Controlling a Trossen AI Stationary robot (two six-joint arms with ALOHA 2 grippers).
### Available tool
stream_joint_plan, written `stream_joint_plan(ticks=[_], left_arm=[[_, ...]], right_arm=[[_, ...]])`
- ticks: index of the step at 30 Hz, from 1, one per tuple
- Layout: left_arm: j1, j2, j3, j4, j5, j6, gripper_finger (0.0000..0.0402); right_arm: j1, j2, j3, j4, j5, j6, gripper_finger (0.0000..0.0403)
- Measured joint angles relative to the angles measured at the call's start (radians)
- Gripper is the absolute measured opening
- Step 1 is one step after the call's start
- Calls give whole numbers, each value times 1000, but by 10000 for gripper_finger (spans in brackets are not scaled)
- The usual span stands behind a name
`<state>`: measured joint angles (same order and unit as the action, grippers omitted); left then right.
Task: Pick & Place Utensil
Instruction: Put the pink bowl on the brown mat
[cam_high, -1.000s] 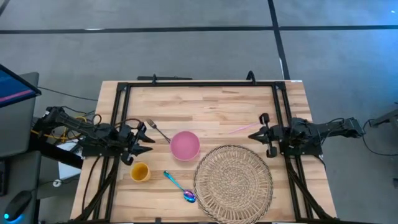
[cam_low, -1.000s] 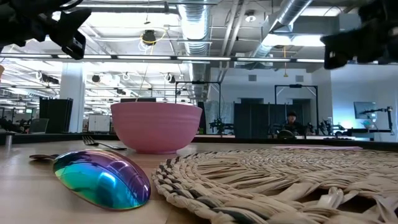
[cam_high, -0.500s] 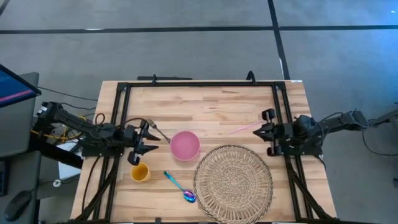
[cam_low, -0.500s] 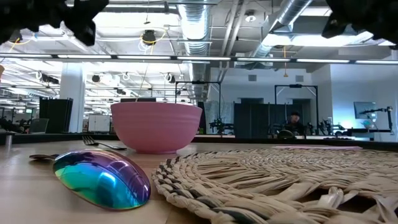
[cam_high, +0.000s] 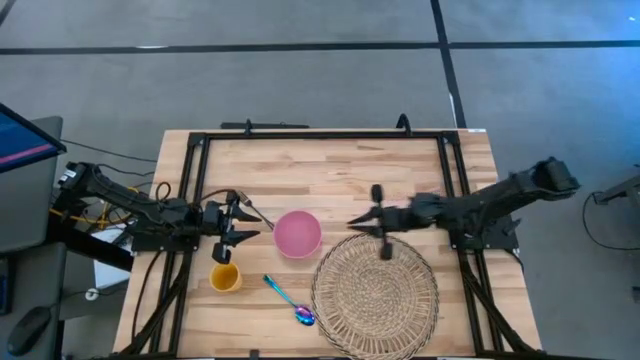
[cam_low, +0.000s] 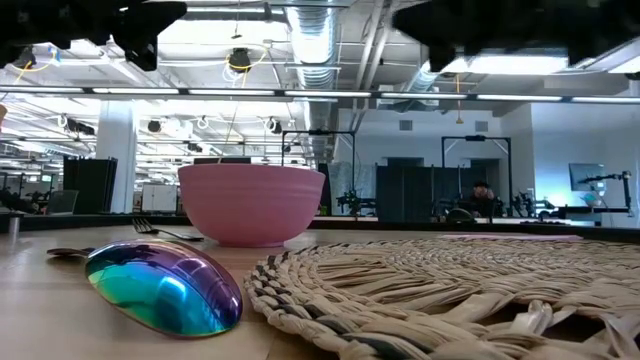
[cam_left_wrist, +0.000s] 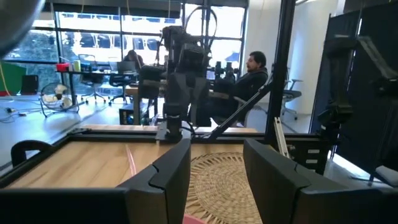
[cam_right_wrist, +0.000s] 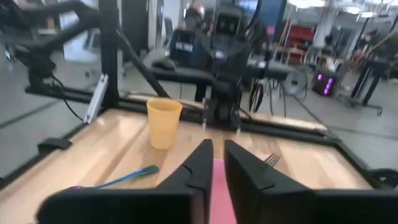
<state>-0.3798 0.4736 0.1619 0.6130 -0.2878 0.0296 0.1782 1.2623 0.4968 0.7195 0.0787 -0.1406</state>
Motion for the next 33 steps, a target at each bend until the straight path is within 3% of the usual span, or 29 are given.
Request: stream_joint_plan(ticks=[11,19,23,26,33], left_arm=[[0,0,0,-1,0,-3,150],[0,1,0,-3,0,-4,150],[0,7,0,-2,2,-4,150],[0,15,0,-6,0,-4,150],[0,27,0,-3,-2,-4,150]], right_arm=[[7,449,434,-460,-60,-26,175],[12,618,578,-556,-53,-72,224],[6,650,592,-572,-61,-73,217],[4,659,592,-596,-56,-108,190],[4,654,592,-607,-56,-123,63]])
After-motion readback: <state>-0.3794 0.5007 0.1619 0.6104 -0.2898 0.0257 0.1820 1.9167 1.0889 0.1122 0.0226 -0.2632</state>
